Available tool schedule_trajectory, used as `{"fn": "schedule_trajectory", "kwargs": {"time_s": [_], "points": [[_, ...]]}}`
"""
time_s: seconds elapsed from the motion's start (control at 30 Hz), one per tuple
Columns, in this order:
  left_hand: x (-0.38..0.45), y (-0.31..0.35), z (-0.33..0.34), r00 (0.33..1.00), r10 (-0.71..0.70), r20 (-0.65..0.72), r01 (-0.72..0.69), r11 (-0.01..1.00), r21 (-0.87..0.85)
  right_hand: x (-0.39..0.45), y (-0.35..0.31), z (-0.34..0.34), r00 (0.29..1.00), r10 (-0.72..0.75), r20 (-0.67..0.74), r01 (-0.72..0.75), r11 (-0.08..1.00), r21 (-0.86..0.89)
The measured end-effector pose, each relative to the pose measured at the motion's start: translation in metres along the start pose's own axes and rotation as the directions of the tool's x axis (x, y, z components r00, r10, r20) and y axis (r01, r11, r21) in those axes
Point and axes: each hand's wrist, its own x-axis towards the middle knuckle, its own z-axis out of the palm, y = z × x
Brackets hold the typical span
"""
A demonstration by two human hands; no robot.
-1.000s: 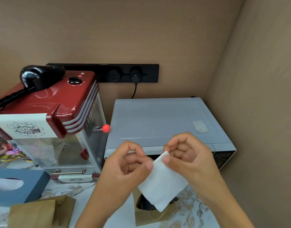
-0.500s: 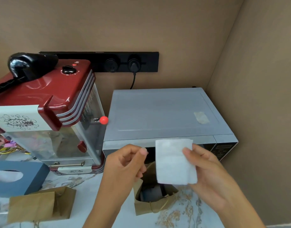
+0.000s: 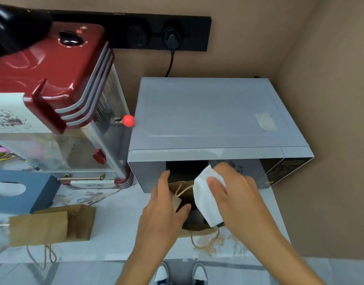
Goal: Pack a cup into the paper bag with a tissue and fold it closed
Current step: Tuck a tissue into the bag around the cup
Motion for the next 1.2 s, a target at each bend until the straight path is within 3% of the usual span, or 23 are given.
{"fn": "schedule_trajectory", "kwargs": {"time_s": [0.07, 0.17, 0.23, 0.37, 0.5, 0.6, 0.73, 0.8, 0.97, 1.07, 1.2], "points": [[0.005, -0.002, 0.003, 0.998, -0.053, -0.028, 0.049, 0.989, -0.143, 0.005, 0.007, -0.002, 1.0, 0.001, 0.029, -0.004, 0.995, 0.1], [0.007, -0.006, 0.007, 0.992, -0.109, -0.065, 0.079, 0.933, -0.351, 0.01, 0.017, -0.004, 0.942, -0.019, 0.336, -0.114, 0.921, 0.372], [0.007, -0.008, 0.012, 0.987, -0.135, -0.093, 0.076, 0.879, -0.47, 0.014, 0.021, -0.001, 0.893, -0.004, 0.449, -0.235, 0.848, 0.475], [0.005, -0.012, 0.016, 0.982, -0.128, -0.139, 0.038, 0.856, -0.516, 0.019, 0.026, 0.021, 0.902, 0.13, 0.411, -0.372, 0.717, 0.589], [0.004, -0.017, 0.012, 0.989, 0.065, -0.133, -0.115, 0.905, -0.41, 0.02, 0.026, 0.03, 0.91, 0.249, 0.332, -0.413, 0.479, 0.775], [0.005, -0.021, 0.004, 0.98, 0.183, -0.077, -0.198, 0.933, -0.3, 0.017, 0.03, 0.03, 0.93, 0.258, 0.26, -0.358, 0.485, 0.798], [0.011, -0.024, -0.008, 0.973, 0.194, 0.128, -0.161, 0.959, -0.235, 0.013, 0.039, 0.029, 0.946, 0.223, 0.235, -0.324, 0.612, 0.722], [0.015, -0.023, -0.013, 0.959, 0.172, 0.226, -0.119, 0.966, -0.23, 0.01, 0.042, 0.028, 0.964, 0.144, 0.226, -0.258, 0.729, 0.635], [0.019, -0.022, -0.014, 0.939, 0.106, 0.326, -0.015, 0.962, -0.271, 0.011, 0.038, 0.029, 0.942, -0.032, 0.334, -0.051, 0.97, 0.237], [0.015, -0.022, -0.009, 0.93, 0.121, 0.346, -0.023, 0.961, -0.274, 0.02, 0.029, 0.039, 0.888, 0.012, 0.459, 0.029, 0.996, -0.084], [0.006, -0.025, -0.005, 0.931, 0.137, 0.337, -0.057, 0.97, -0.237, 0.046, 0.011, 0.059, 0.827, 0.084, 0.555, 0.067, 0.967, -0.246]]}}
